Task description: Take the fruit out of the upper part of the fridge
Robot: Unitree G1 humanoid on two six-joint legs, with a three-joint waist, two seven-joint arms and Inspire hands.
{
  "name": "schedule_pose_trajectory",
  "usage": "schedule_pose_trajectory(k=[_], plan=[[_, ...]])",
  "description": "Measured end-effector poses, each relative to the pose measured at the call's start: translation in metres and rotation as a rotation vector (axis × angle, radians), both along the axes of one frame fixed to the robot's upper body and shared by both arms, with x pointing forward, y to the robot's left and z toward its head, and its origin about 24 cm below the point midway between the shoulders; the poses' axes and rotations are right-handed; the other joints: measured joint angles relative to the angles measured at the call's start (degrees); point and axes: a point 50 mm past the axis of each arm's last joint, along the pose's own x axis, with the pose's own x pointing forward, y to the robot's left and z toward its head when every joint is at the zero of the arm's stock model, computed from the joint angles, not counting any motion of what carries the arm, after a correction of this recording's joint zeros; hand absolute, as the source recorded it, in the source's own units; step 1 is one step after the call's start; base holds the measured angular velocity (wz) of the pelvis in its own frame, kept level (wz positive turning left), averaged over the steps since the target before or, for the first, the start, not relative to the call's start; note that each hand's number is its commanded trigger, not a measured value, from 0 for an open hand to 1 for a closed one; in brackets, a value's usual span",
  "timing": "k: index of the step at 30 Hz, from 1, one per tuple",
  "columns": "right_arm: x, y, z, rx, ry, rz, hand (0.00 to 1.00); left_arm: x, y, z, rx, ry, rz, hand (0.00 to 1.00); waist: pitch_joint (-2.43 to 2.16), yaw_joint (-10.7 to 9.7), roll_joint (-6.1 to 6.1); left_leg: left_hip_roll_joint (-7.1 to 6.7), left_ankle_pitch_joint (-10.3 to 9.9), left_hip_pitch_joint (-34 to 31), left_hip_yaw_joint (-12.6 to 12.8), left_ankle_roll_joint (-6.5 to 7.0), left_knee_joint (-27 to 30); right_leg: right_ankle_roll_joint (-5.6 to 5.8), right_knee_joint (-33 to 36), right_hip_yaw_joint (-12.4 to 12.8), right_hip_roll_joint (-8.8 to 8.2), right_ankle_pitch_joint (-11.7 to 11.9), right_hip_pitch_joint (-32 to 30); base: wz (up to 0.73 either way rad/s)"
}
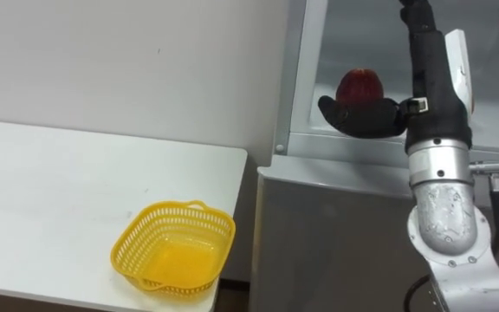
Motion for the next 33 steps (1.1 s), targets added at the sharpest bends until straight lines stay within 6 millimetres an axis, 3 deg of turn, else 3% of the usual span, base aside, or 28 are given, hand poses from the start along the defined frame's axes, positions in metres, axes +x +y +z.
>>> schedule_pose_trajectory(k=[7,14,20,33], plan=[[0.001,-0.001,-0.002,0.02,0.014,0.014,0.0,-0.001,0.0,0.0,0.002,0.002,0.0,0.0,-0.16,-0.1,-0.16,0.0,0.0,0.0,0.0,0.0,0.0,0.0,0.1,-0.1,0.0,0.0,0.0,0.0],[0.012,-0.007,-0.004,0.074,0.077,-0.006,0.0,-0.011,0.001,0.0,0.019,0.026,0.011,0.0,-0.79,-0.1,-1.08,-0.15,0.0,-0.1,-0.9,-0.01,0.0,0.0,0.1,-0.9,-0.01,0.0,0.2,0.04],[0.014,-0.006,-0.003,0.082,0.091,0.01,0.0,-0.015,0.003,0.0,0.026,0.053,0.004,0.0,-0.61,1.3,-1.38,-0.17,0.0,0.6,-1.0,-0.02,0.1,0.0,0.0,-1.0,-0.01,0.0,0.9,0.02],[0.027,-0.013,-0.006,0.05,0.184,0.033,0.0,-0.025,0.004,0.0,0.008,0.096,0.002,0.0,-0.37,1.6,-2.01,-0.13,0.0,0.1,-1.2,-0.05,0.6,0.0,0.1,-1.8,-0.01,0.0,0.9,0.01]])
